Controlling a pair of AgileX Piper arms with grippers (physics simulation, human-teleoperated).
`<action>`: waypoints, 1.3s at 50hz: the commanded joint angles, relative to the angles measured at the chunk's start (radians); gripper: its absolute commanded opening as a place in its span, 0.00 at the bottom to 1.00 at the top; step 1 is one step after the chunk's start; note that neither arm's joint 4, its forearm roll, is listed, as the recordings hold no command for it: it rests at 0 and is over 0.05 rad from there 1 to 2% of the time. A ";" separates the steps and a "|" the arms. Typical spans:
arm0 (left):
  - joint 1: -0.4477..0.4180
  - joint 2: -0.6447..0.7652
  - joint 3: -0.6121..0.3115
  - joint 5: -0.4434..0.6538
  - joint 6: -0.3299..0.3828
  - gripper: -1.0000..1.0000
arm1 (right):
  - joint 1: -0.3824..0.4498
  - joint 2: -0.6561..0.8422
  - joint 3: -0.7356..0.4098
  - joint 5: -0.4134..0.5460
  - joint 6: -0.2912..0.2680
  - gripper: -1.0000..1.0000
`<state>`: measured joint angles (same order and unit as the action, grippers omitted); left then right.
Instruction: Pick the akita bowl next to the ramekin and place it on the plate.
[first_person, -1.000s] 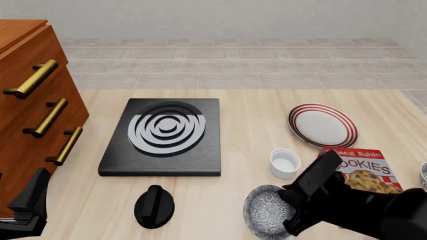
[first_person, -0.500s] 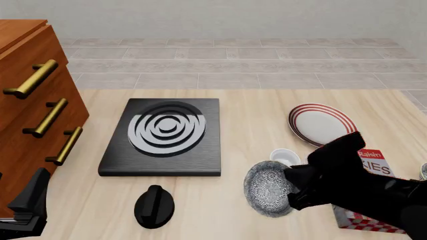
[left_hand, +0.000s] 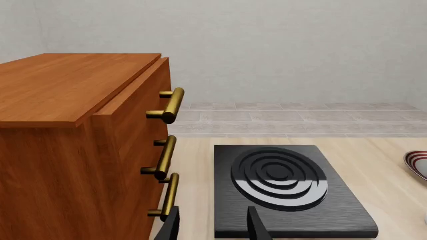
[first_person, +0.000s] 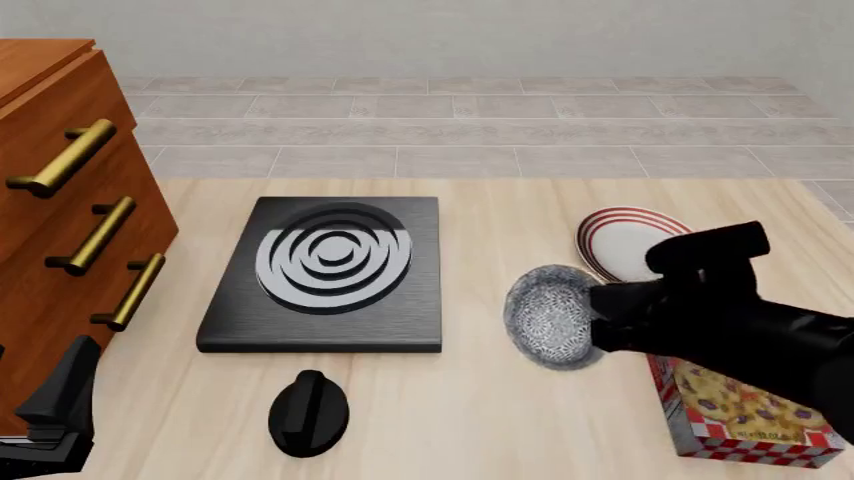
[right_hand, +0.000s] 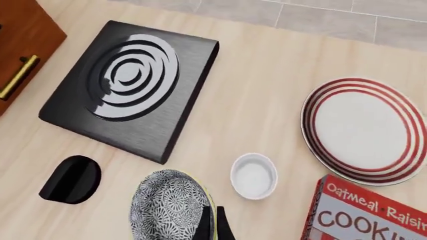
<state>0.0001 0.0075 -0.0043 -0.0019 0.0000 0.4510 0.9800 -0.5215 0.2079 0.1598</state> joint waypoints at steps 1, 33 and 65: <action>0.000 0.000 0.000 0.000 0.000 1.00 | -0.062 0.022 -0.037 -0.019 0.011 0.00; 0.000 0.000 0.000 0.000 0.000 1.00 | -0.231 0.091 -0.117 -0.063 0.008 0.00; 0.000 0.000 0.000 0.000 0.000 1.00 | -0.375 0.169 -0.135 -0.136 -0.008 0.00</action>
<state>0.0001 0.0075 -0.0043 -0.0019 0.0000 0.1200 1.1337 -0.6468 0.0931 0.1554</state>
